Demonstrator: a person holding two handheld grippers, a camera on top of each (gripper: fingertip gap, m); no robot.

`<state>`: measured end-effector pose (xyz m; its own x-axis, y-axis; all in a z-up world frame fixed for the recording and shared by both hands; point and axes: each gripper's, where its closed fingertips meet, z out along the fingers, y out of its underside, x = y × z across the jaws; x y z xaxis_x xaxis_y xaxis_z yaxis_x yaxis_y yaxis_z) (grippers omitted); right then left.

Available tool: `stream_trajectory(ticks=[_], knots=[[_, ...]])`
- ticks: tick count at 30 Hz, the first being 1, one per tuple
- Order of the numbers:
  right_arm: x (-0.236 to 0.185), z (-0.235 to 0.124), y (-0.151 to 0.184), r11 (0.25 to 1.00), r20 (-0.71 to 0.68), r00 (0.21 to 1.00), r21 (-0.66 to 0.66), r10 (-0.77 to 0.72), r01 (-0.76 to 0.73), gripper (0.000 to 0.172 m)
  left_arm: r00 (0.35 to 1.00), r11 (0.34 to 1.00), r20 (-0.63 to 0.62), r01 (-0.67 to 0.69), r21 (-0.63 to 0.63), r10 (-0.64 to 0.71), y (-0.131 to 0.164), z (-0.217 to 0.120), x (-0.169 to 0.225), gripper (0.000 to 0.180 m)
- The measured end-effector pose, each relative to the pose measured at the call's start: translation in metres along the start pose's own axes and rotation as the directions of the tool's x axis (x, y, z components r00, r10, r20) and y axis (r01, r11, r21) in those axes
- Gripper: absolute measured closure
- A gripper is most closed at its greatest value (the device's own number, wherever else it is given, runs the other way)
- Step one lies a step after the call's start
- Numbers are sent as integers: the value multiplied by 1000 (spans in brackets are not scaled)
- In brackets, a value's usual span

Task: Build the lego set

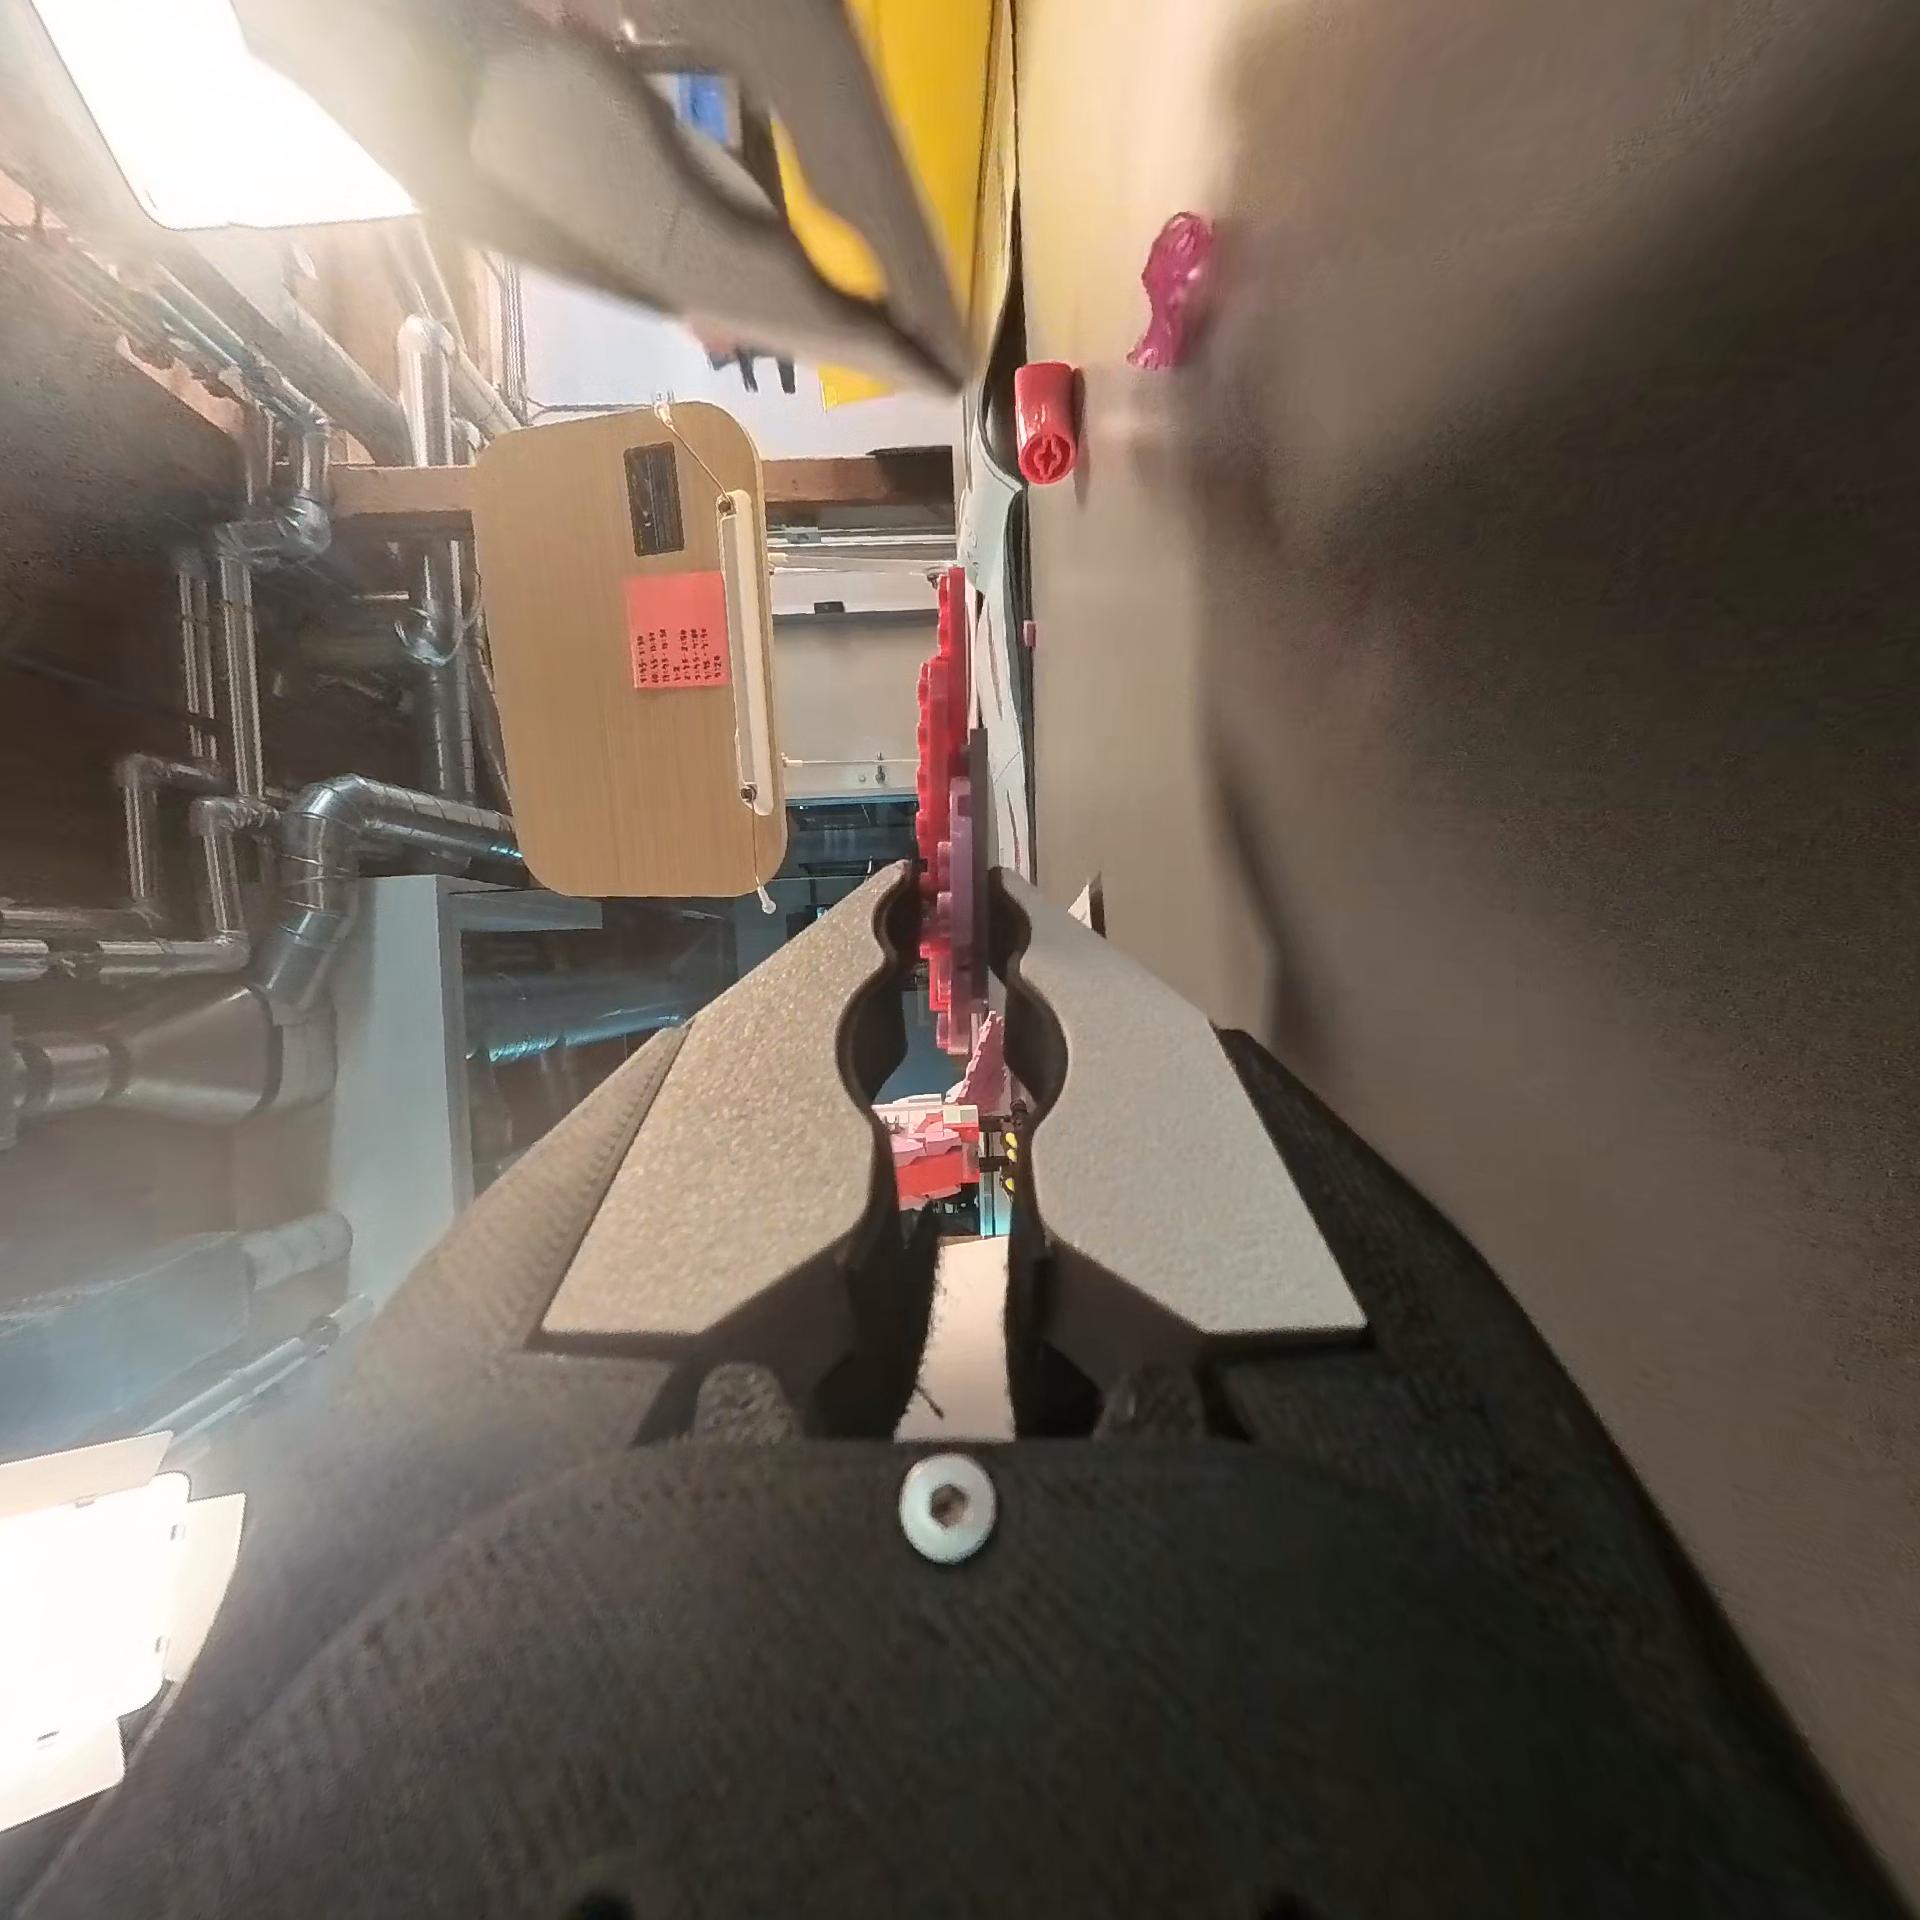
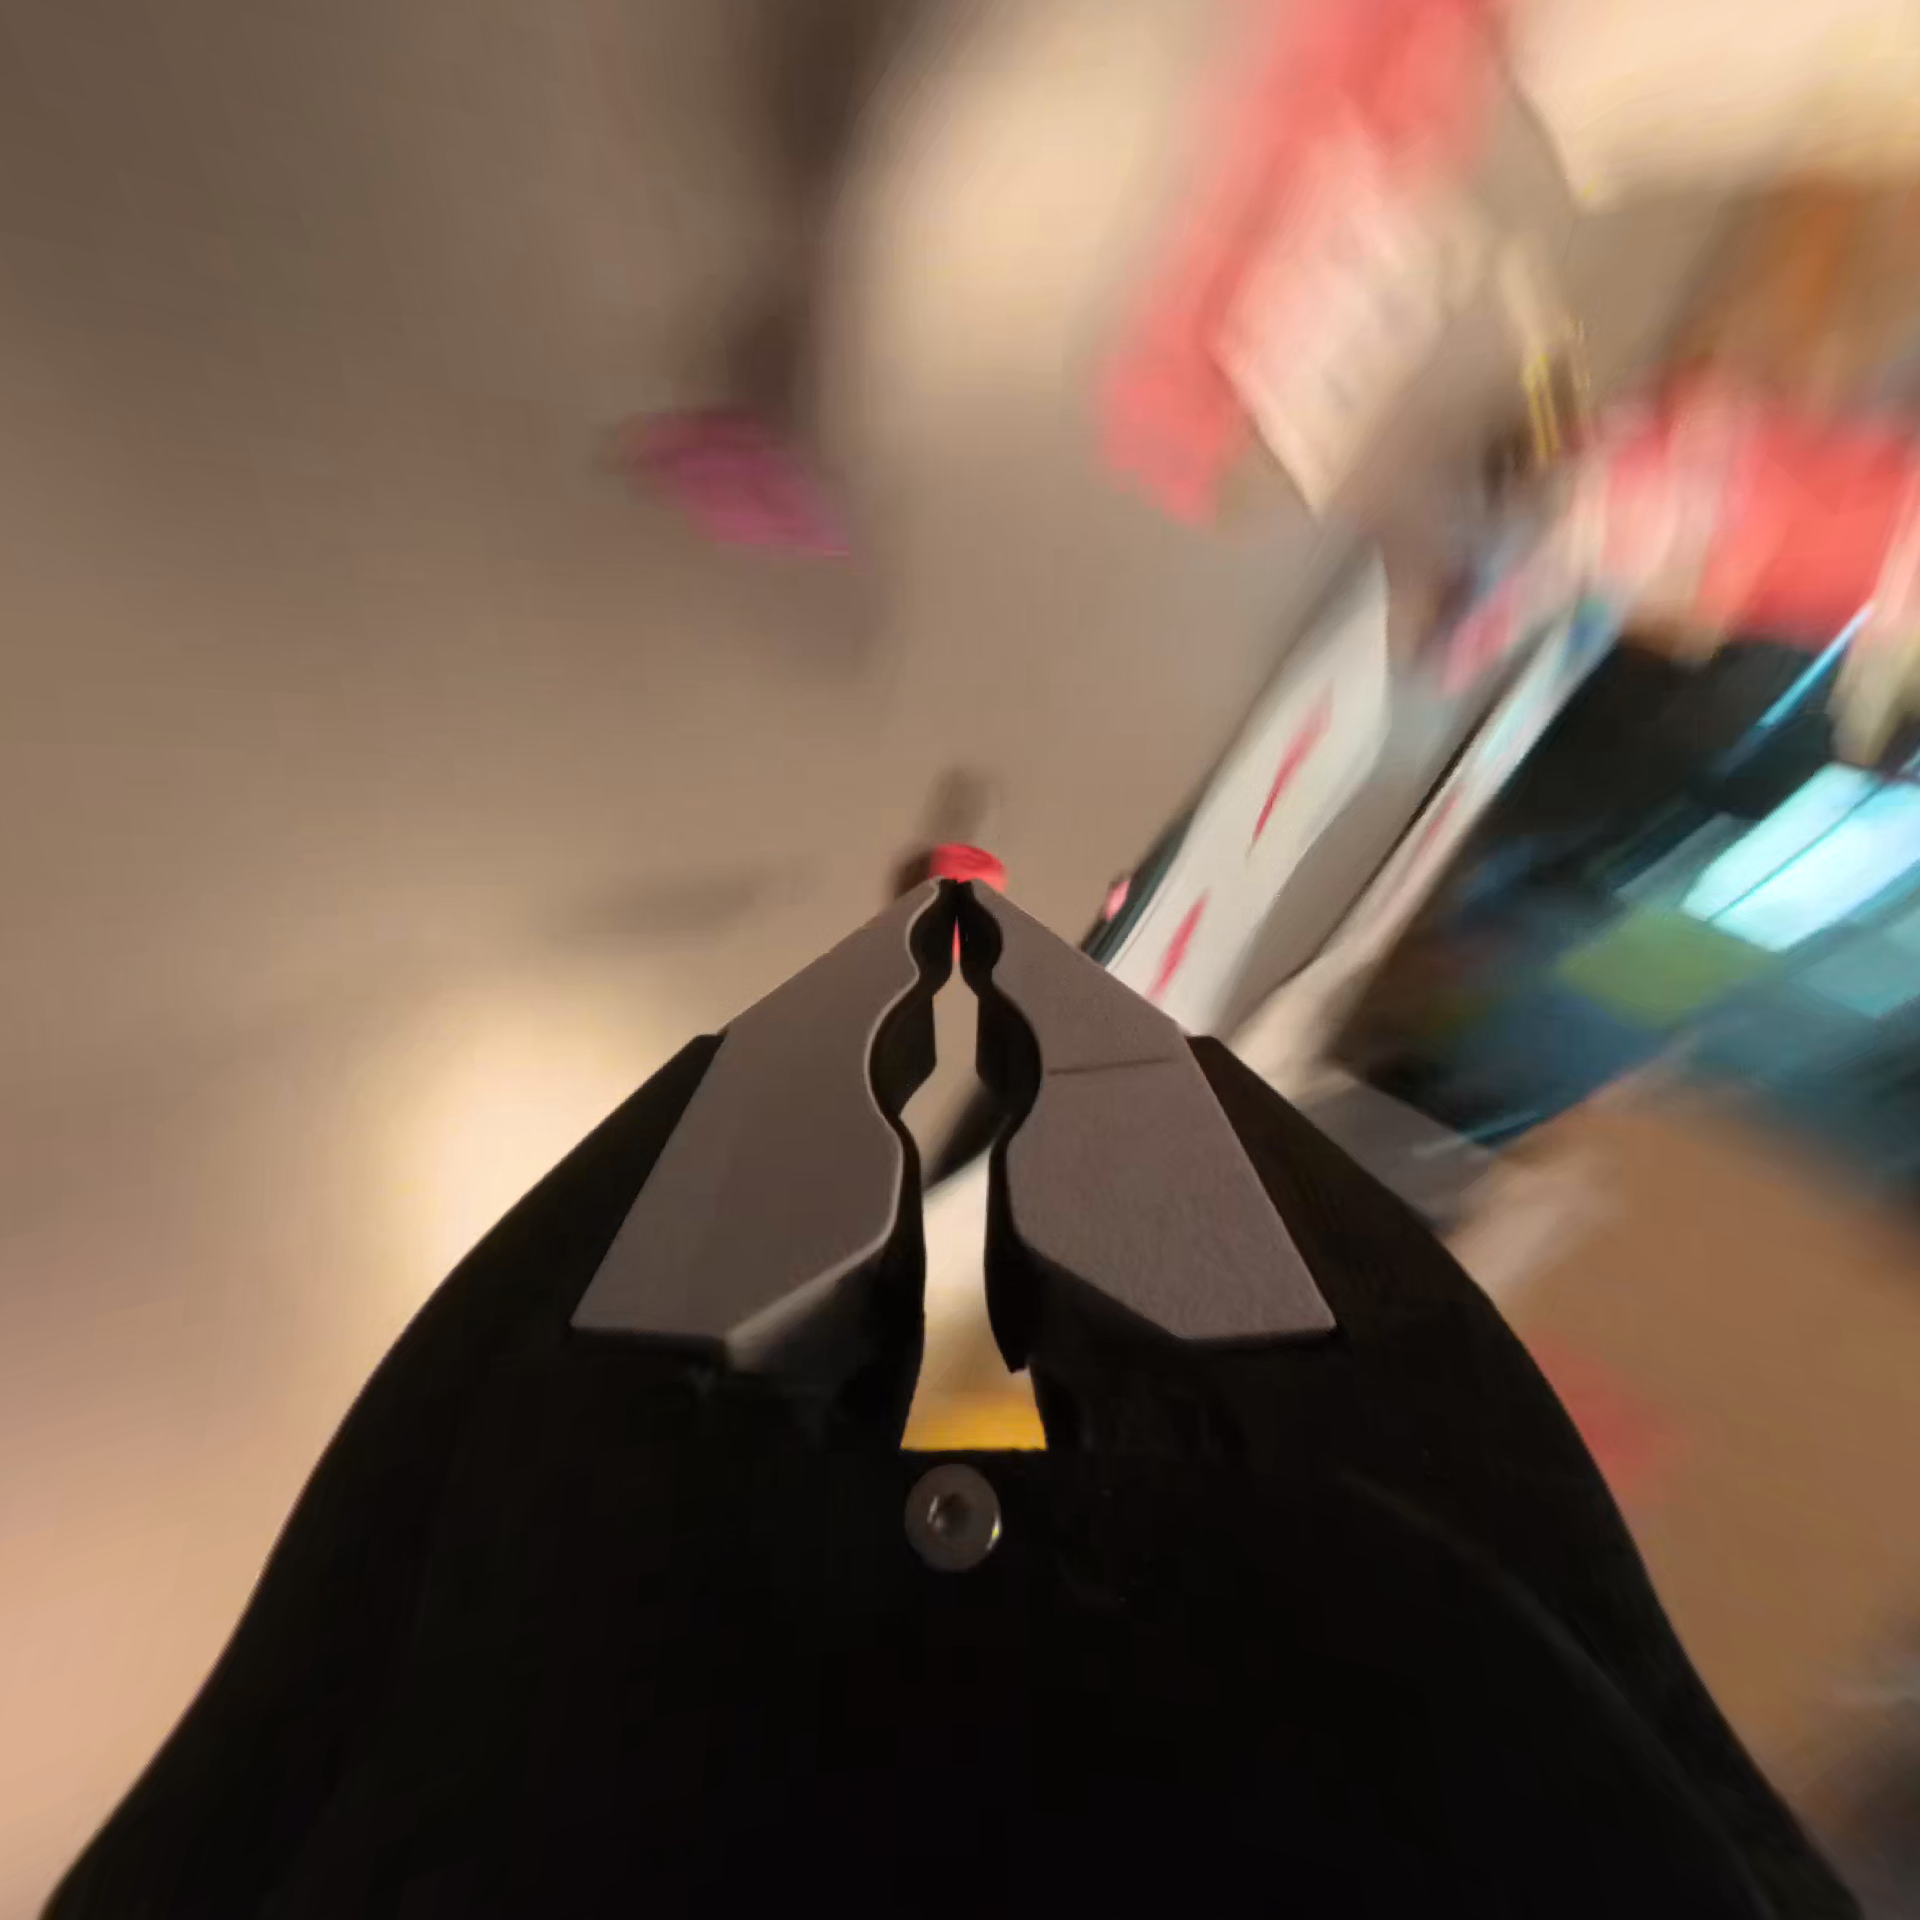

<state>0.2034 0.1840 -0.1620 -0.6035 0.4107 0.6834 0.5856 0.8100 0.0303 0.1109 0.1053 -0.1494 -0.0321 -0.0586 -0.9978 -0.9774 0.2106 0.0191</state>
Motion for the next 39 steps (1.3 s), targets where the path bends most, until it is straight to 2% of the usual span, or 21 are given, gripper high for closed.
stream_trajectory(ticks=[1,3,7,9,10,16,19,23,29,35,39], knots=[[7,3,4,985,24,985,18,169,-170,172,1000,1000,-1,1,0,-1,0,0,0,170],[20,13,14,895,71,895,37,441,-444,171,1000,1000,-4,5,0,-5,0,0,0,170],[32,44,24,649,229,642,51,732,-759,163,1000,1000,-6,10,1,-10,0,0,1,170],[31,58,25,528,328,505,22,798,-849,150,1000,1000,-7,11,1,-11,1,0,1,170],[33,63,27,486,349,464,26,814,-874,149,1000,1000,-8,12,0,-12,1,0,1,169],[48,84,43,346,384,352,89,853,-934,147,1000,1000,-13,12,-2,-12,1,0,2,169],[53,88,44,330,402,355,132,844,-935,144,1000,1000,-17,14,-4,-14,2,0,2,169],[51,86,42,364,418,396,158,818,-918,142,1000,1000,-19,16,-4,-16,2,0,2,169],[37,71,22,397,529,416,156,739,-904,143,1000,1000,-22,18,-1,-18,1,-1,3,170],[53,78,35,375,447,424,198,788,-906,147,999,1000,-25,21,-2,-22,1,-1,3,169],[51,86,37,391,444,431,184,785,-902,154,999,1000,-27,25,-2,-25,2,-1,3,169]])
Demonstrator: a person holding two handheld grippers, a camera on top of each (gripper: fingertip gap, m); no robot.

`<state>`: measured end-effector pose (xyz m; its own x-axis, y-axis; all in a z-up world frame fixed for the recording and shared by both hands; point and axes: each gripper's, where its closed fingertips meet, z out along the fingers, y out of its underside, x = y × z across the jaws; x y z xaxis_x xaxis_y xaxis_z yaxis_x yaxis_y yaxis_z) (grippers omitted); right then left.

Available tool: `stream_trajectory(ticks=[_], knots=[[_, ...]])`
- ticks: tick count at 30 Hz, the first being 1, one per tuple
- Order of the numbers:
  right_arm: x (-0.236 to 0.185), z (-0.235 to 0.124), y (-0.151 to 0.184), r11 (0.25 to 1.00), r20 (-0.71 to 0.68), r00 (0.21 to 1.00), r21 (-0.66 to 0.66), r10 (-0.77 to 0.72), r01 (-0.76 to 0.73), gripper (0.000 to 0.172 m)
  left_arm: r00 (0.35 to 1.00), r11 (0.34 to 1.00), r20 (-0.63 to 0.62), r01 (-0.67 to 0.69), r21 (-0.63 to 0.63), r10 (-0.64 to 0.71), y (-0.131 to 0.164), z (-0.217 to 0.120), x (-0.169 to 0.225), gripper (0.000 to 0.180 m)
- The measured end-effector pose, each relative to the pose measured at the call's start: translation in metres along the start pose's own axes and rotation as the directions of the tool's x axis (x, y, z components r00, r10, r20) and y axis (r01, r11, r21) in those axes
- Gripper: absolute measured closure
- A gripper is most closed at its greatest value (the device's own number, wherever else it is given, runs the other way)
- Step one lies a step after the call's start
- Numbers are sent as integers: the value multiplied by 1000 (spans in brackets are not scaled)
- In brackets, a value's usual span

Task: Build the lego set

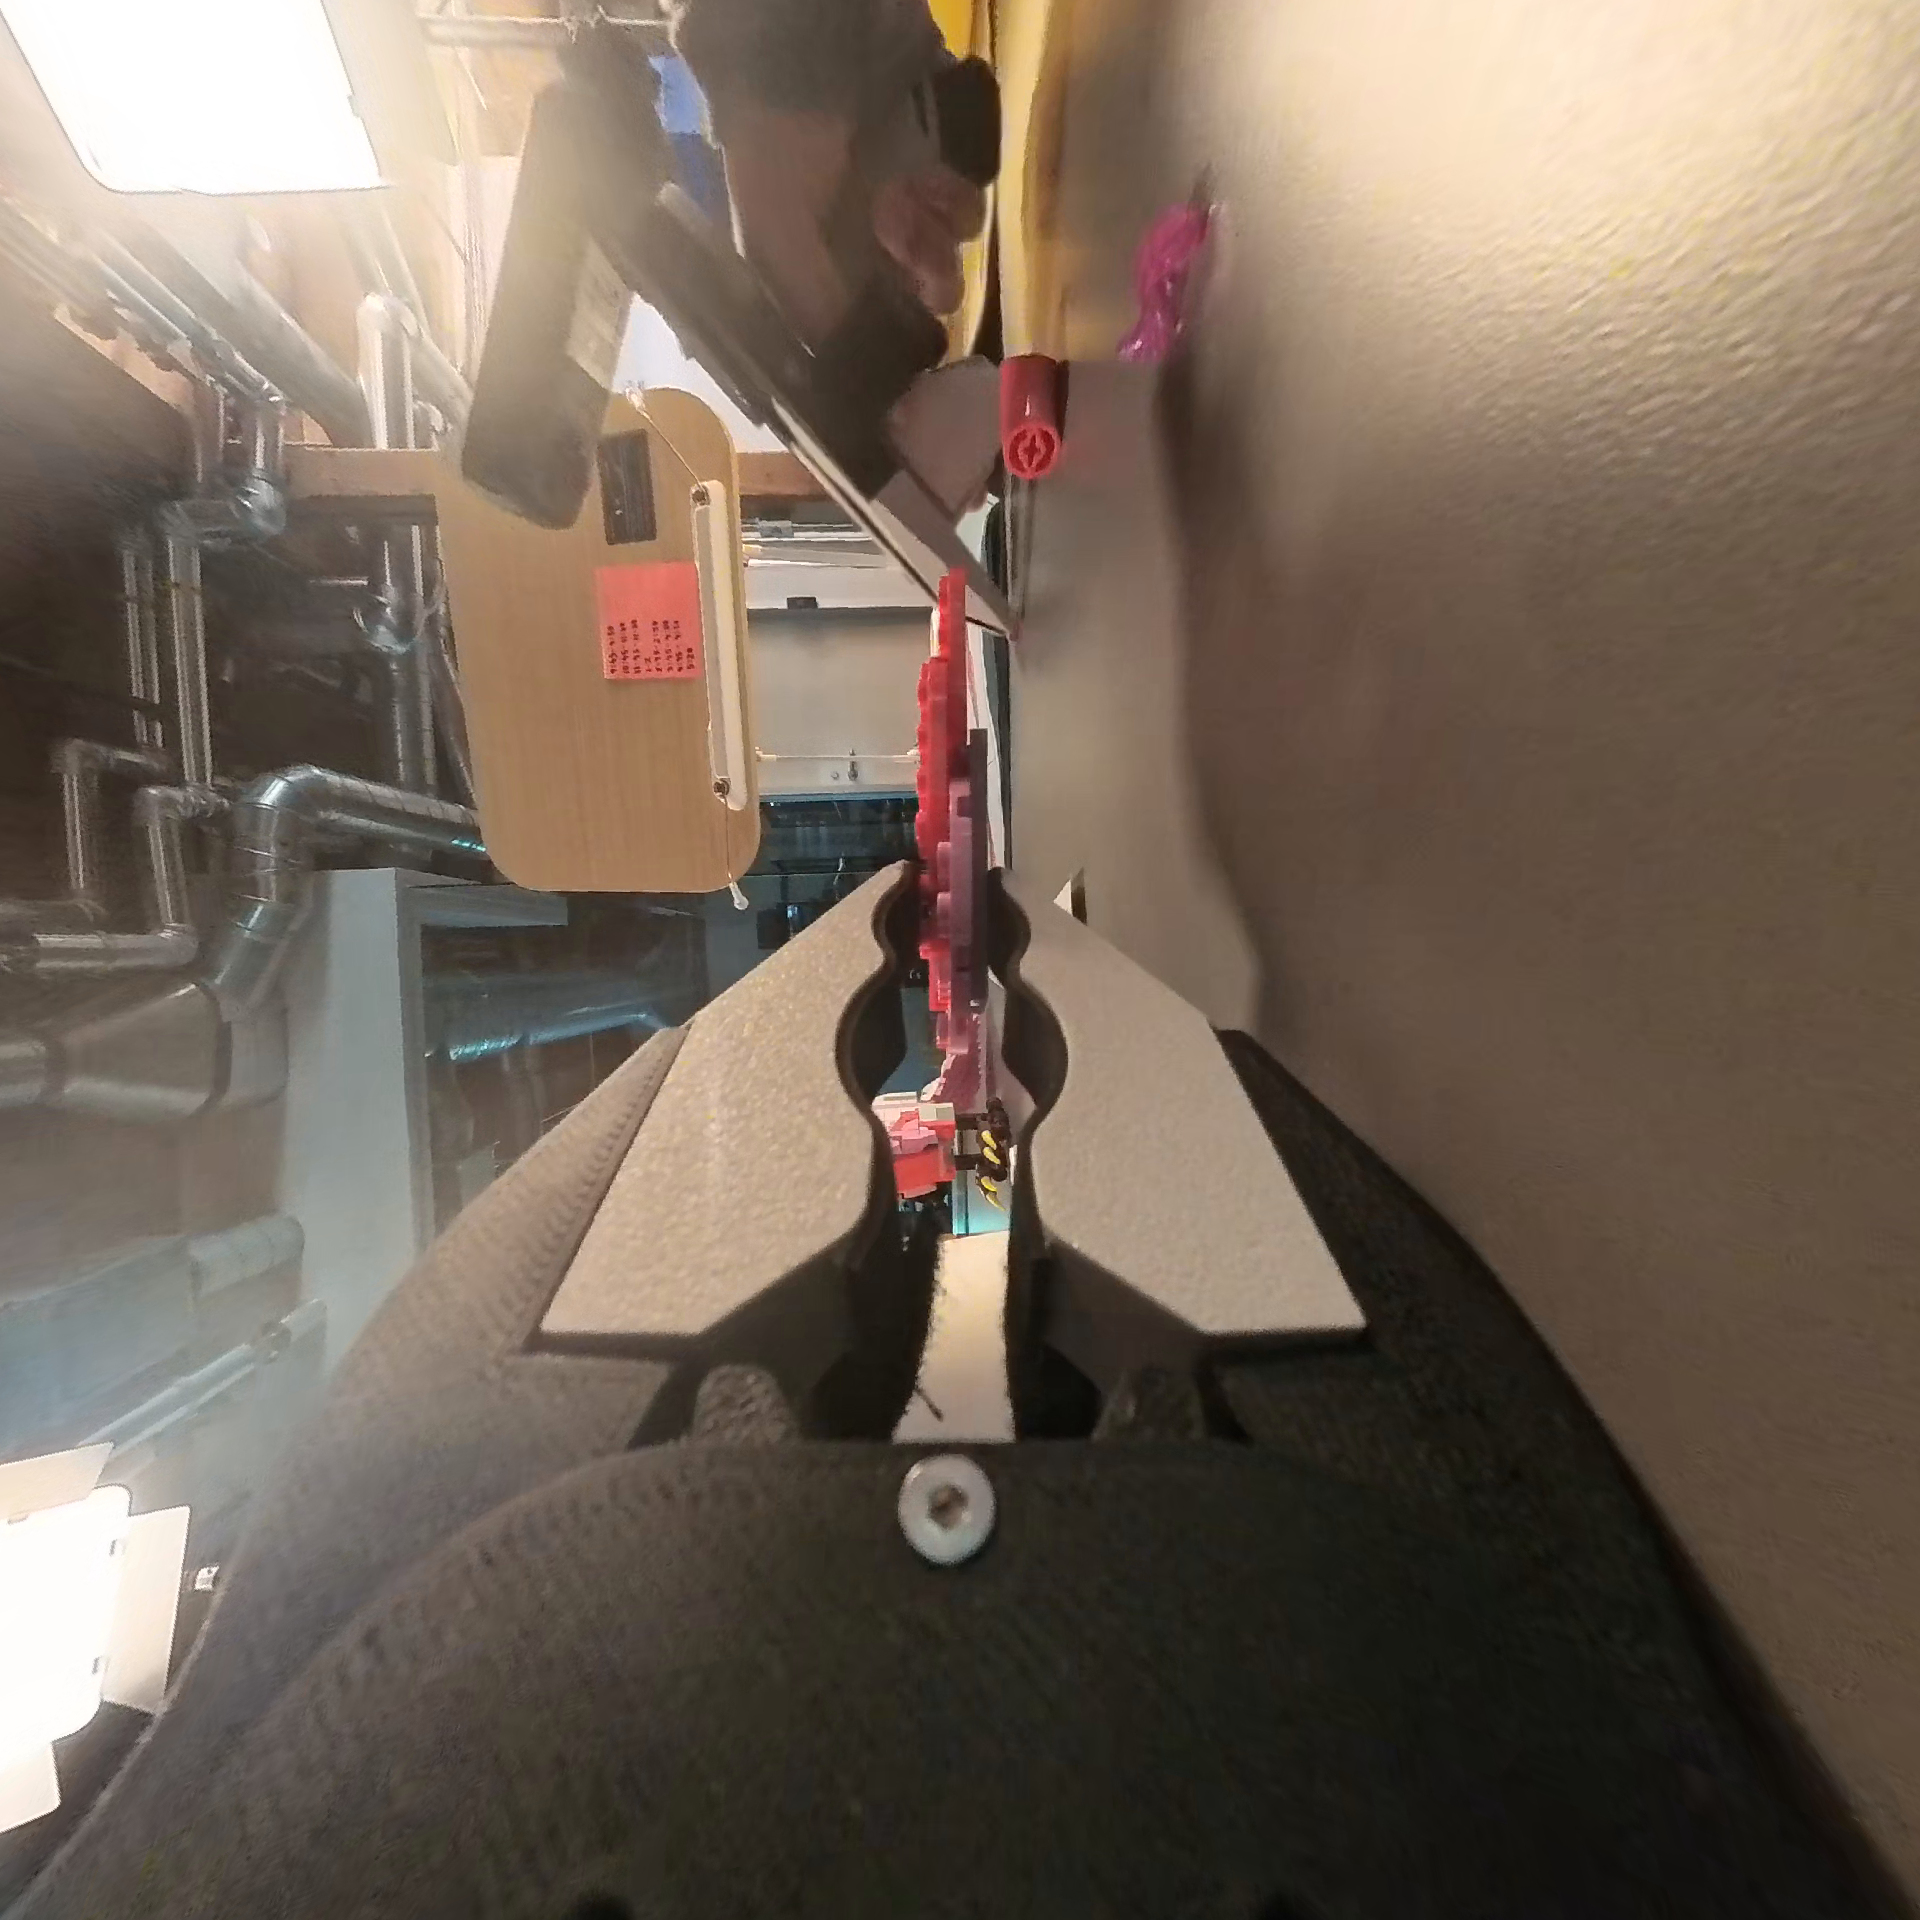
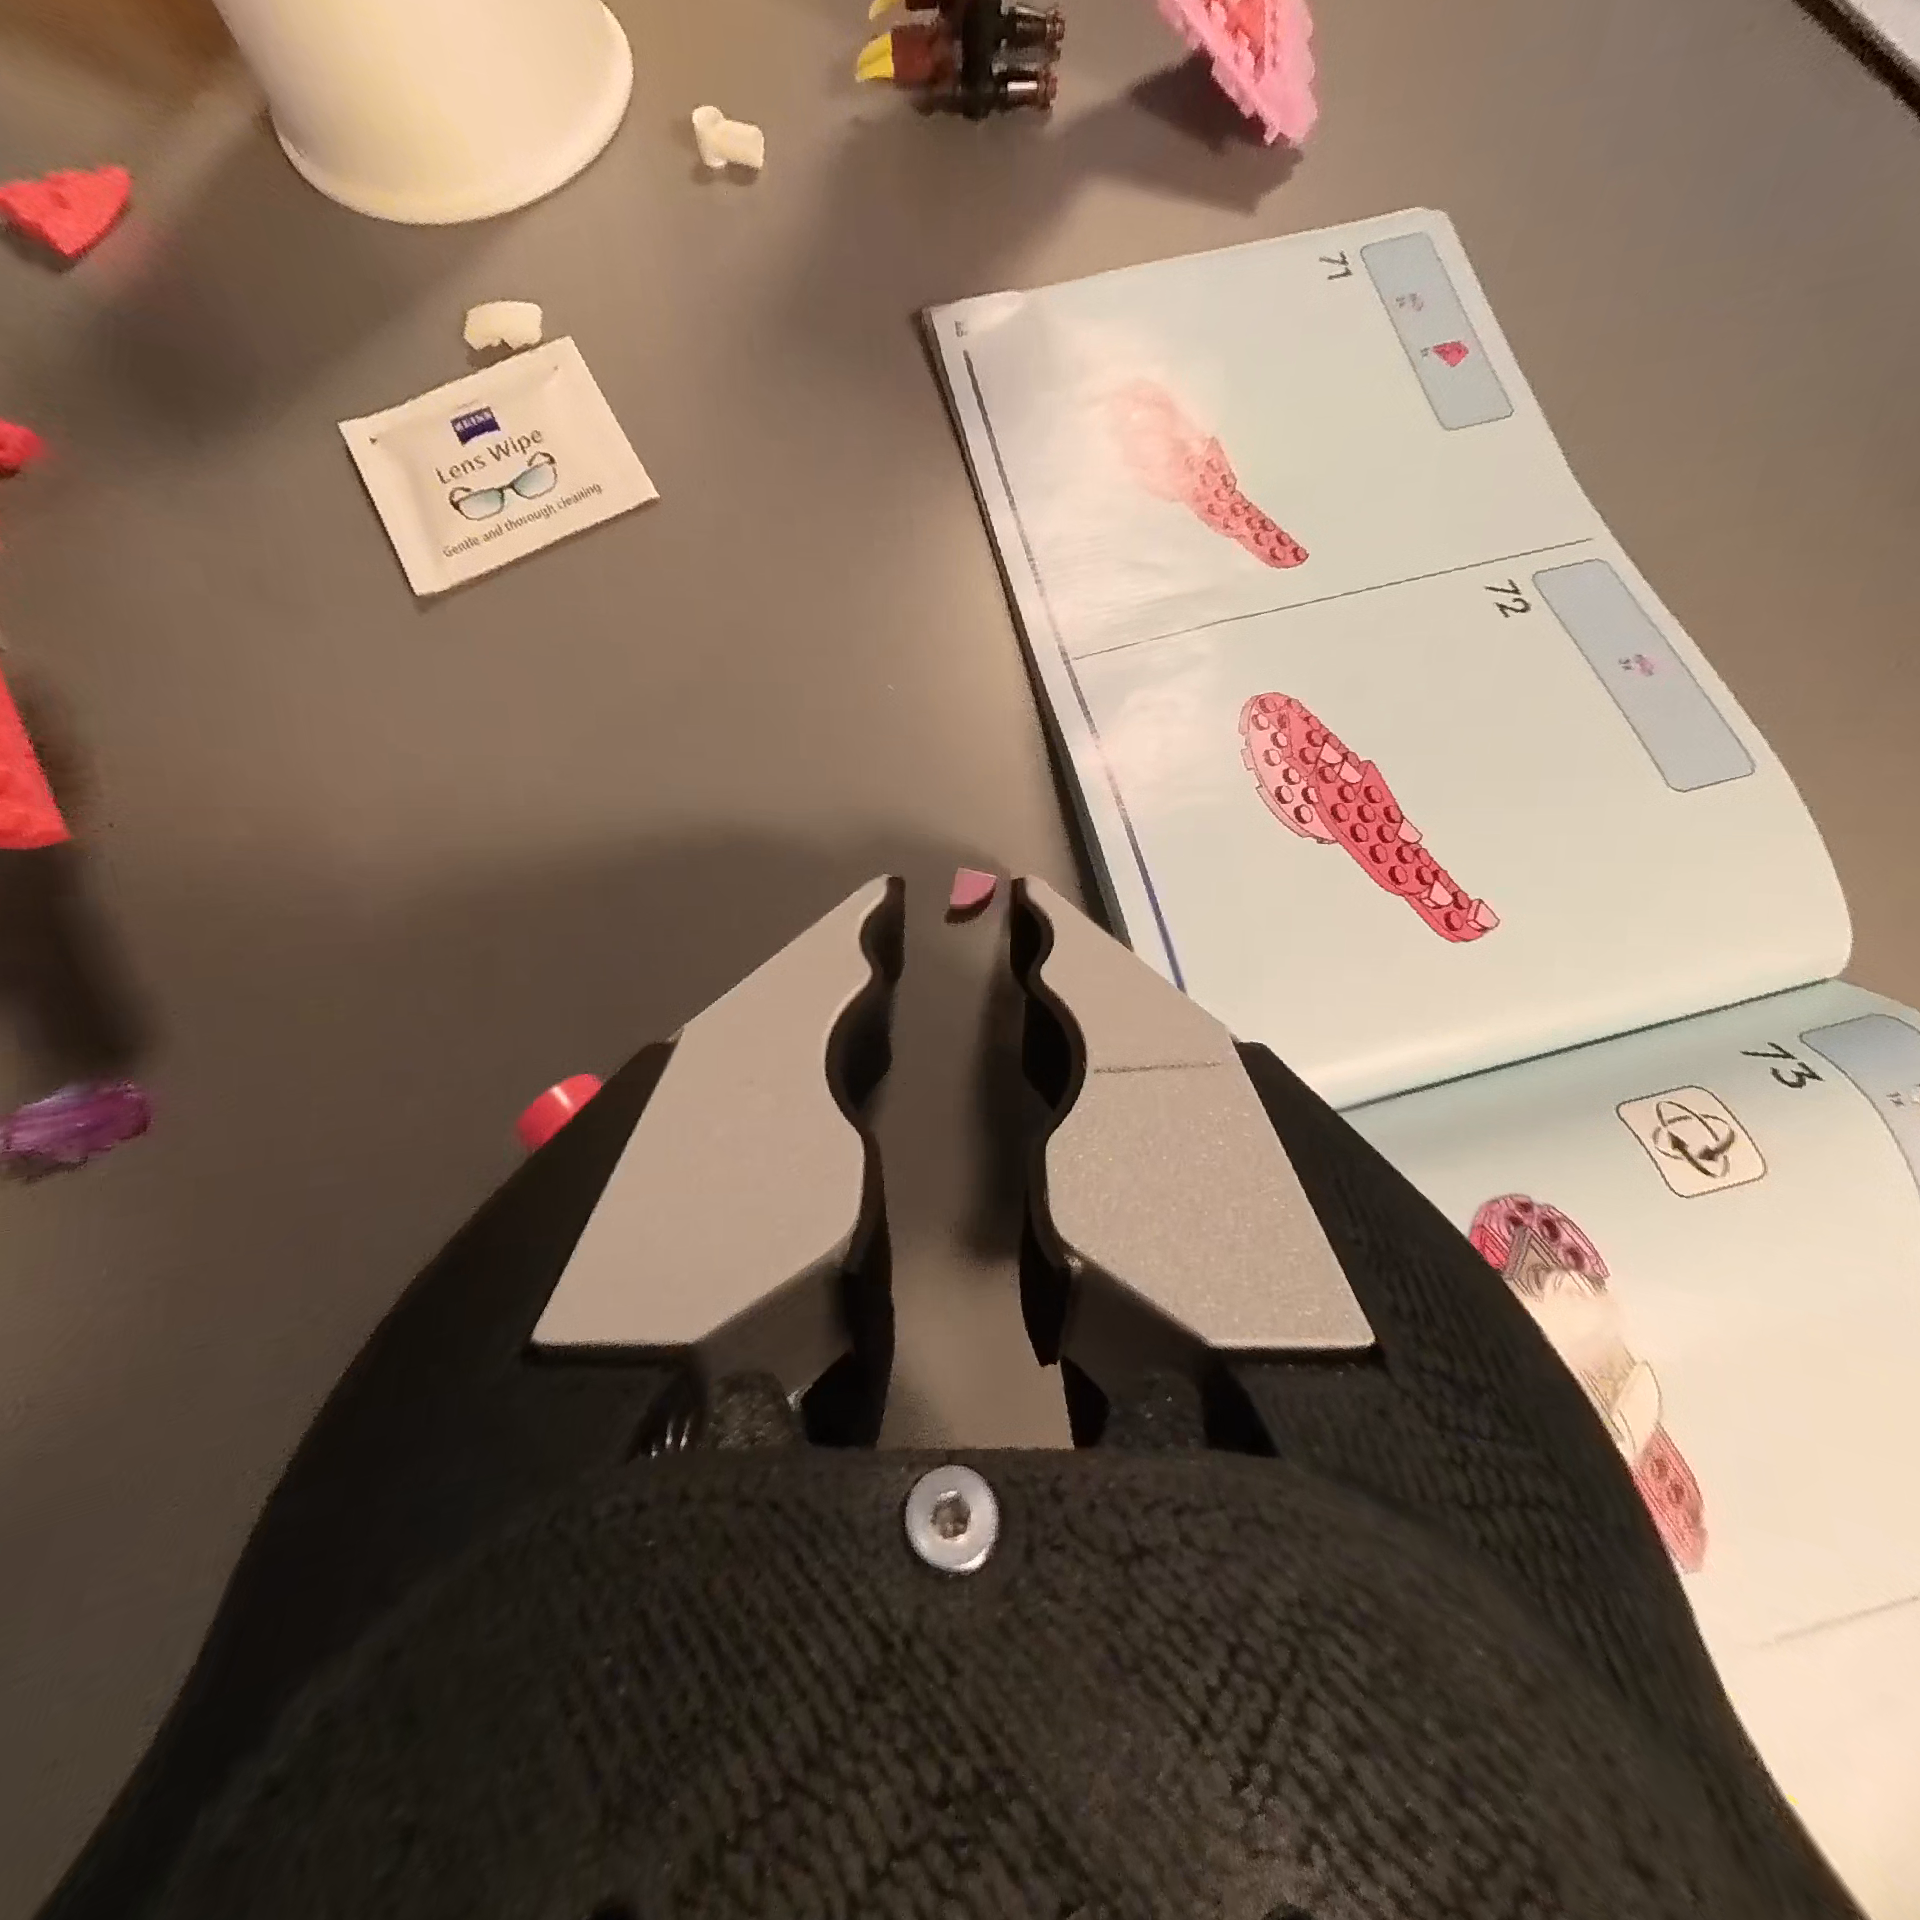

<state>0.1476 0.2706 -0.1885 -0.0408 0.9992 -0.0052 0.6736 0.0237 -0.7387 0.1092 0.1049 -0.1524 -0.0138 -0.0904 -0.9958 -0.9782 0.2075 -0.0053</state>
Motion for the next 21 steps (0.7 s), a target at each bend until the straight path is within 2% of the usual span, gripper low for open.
stream_trajectory(ticks=[13,20,21], knots=[[-1,2,-1,1000,-69,998,18,-5,6,172,1000,1000,-3,3,2,-3,0,0,0,170],[-15,-8,-5,998,-65,997,45,-39,42,172,1000,1000,-5,5,1,-5,0,0,0,170],[-14,-7,-5,998,-63,997,41,-46,49,167,1000,1000,-4,4,2,-4,0,0,0,170]])
